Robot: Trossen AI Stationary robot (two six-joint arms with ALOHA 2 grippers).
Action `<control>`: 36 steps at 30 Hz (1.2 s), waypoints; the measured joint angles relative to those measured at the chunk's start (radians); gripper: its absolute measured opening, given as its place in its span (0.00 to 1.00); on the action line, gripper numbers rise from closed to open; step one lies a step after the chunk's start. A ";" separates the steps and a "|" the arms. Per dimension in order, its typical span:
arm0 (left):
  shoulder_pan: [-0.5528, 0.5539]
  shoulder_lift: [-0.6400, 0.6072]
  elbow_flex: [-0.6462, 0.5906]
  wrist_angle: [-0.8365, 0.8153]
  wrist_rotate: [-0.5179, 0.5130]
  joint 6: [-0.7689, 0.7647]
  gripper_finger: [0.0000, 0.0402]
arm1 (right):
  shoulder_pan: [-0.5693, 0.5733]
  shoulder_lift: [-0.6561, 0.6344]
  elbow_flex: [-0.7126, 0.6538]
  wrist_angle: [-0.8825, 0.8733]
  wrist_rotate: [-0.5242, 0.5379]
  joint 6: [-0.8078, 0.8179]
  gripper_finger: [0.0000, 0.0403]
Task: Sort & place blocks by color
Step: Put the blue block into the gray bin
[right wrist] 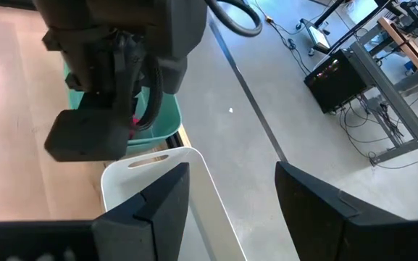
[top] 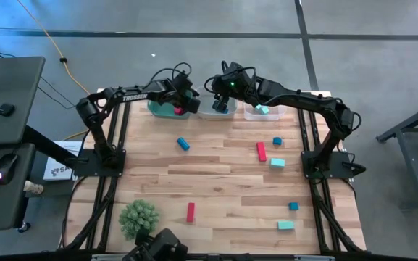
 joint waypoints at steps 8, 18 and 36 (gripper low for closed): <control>0.006 0.000 0.000 0.001 0.035 0.036 0.14 | 0.000 0.000 0.000 0.000 0.000 0.006 0.48; 0.019 -0.027 0.013 -0.015 0.072 0.028 0.25 | 0.007 -0.004 0.044 -0.105 0.031 0.021 0.48; 0.034 -0.203 0.237 -0.032 0.281 0.210 0.26 | 0.036 -0.006 0.307 -0.618 -0.157 0.560 0.48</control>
